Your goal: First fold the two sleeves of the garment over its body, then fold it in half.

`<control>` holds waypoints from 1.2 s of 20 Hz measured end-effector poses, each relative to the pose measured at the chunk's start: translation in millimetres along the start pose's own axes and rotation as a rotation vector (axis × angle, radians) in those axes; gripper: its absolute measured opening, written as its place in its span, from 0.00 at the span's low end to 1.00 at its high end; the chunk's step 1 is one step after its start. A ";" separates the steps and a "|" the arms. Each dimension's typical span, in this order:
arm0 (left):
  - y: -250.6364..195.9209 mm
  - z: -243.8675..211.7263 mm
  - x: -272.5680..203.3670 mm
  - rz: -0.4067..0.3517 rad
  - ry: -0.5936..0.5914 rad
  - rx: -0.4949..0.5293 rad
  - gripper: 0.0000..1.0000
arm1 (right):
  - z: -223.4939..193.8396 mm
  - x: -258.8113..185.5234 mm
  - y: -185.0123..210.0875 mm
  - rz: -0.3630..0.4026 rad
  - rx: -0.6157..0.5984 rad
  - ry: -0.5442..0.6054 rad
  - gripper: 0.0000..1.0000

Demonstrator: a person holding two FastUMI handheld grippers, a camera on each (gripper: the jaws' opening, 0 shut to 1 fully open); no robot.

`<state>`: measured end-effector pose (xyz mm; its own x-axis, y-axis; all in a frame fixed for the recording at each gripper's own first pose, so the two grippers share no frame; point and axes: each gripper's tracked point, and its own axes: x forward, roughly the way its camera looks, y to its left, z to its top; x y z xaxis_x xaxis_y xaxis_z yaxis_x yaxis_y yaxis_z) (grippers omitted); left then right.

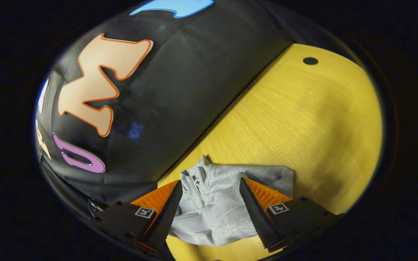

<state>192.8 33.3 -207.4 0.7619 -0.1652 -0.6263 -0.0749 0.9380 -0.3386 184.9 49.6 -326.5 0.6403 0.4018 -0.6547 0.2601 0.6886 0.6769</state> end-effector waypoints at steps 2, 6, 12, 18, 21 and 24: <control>-14.9 25.5 -15.4 0.007 -0.086 0.108 0.96 | 1.7 -16.7 2.3 0.004 -0.080 -0.026 0.98; -47.8 47.3 -59.3 0.009 -0.204 0.205 0.96 | 10.8 -54.7 15.4 0.025 -0.272 -0.121 0.98; -68.9 27.7 -133.9 0.045 -0.329 0.247 0.95 | 19.8 -121.8 33.5 0.063 -0.505 -0.290 0.98; -63.3 19.1 -208.4 0.090 -0.452 0.305 0.95 | 1.3 -205.6 62.3 0.086 -0.724 -0.517 0.98; -62.7 20.8 -232.6 0.069 -0.492 0.362 0.95 | -15.8 -235.2 66.9 0.059 -0.770 -0.600 0.98; -59.4 23.2 -248.0 0.047 -0.510 0.409 0.95 | -32.0 -254.2 75.8 0.059 -0.777 -0.640 0.98</control>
<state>23.3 25.6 -15.6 0.9808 -0.0505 -0.1886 0.0587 0.9975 0.0384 18.7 19.0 -119.6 0.9641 0.2050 -0.1689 -0.1812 0.9725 0.1463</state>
